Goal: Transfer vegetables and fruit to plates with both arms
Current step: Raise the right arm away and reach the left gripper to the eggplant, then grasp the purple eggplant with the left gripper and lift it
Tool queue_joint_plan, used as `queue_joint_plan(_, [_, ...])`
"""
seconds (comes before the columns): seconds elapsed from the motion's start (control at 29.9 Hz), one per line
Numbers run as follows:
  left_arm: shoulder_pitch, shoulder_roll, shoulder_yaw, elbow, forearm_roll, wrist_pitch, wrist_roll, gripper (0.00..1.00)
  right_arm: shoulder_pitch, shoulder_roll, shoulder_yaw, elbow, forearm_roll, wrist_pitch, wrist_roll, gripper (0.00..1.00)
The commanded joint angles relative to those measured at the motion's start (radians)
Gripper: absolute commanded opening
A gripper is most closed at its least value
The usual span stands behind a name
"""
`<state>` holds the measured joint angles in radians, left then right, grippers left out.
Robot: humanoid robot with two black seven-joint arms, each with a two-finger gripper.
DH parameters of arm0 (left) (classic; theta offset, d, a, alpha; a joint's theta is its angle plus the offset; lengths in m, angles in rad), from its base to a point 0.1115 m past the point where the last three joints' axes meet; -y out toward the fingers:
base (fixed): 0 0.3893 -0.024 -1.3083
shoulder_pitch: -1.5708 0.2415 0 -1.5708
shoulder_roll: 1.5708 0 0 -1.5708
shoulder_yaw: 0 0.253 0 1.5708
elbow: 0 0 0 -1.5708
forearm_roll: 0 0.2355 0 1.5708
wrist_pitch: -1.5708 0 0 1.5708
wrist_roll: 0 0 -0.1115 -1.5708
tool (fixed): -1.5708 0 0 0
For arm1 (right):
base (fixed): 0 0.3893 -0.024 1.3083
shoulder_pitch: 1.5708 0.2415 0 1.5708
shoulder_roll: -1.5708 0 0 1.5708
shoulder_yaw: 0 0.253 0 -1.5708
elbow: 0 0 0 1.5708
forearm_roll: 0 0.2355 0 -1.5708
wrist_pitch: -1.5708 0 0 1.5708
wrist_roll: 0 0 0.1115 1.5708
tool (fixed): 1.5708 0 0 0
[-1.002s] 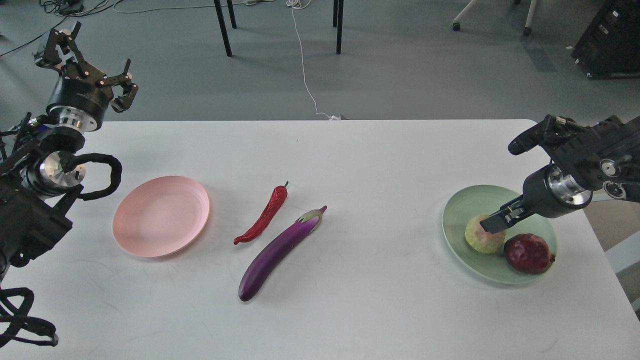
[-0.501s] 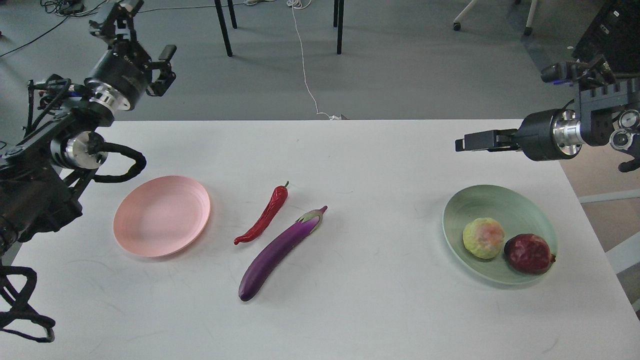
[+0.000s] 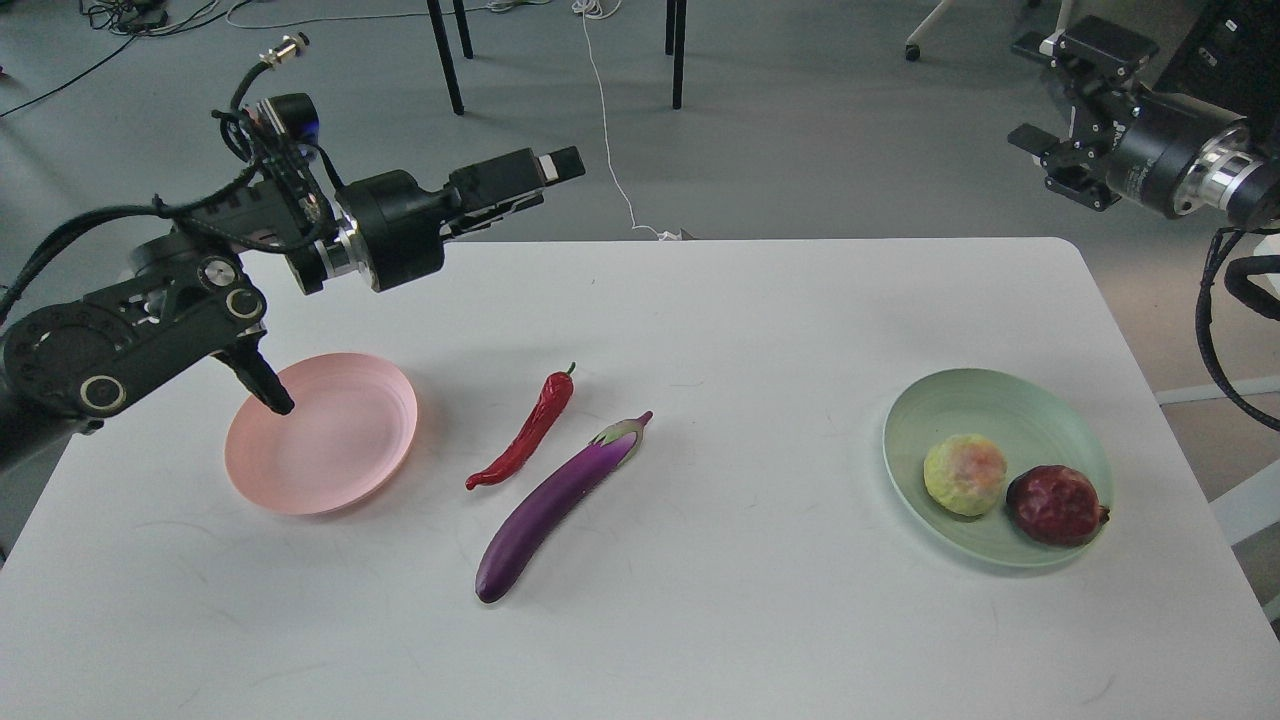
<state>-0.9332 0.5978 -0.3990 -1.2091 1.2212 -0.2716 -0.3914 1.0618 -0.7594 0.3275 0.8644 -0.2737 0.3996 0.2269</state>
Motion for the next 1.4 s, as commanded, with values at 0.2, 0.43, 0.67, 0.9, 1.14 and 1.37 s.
queue_joint_plan(0.2, [0.013, -0.07, 0.155, -0.083, 0.535, 0.054, 0.062, 0.89, -0.037, 0.063, 0.034, -0.162, 0.55, 0.01, 0.003, 0.97])
queue_joint_plan(0.43, [0.017, -0.111, 0.216, -0.075, 0.695, 0.052, 0.078, 0.87, -0.175, 0.112, 0.272, -0.311, 0.625, 0.089, -0.006, 0.97])
queue_joint_plan(0.67, [0.085, -0.15, 0.256, -0.043, 0.713, 0.052, 0.16, 0.87, -0.312, 0.161, 0.332, -0.305, 0.625, 0.089, 0.006, 0.98])
queue_joint_plan(0.9, [0.128, -0.148, 0.256, -0.032, 0.779, 0.051, 0.164, 0.72, -0.315, 0.161, 0.327, -0.305, 0.622, 0.089, 0.006, 0.98])
queue_joint_plan(1.14, [0.134, -0.15, 0.258, -0.003, 0.782, 0.051, 0.164, 0.43, -0.313, 0.161, 0.324, -0.3, 0.62, 0.089, 0.006, 0.98])
queue_joint_plan(1.37, [0.162, -0.118, 0.24, -0.006, 0.771, 0.046, 0.158, 0.14, -0.313, 0.161, 0.318, -0.3, 0.617, 0.089, 0.006, 0.98])
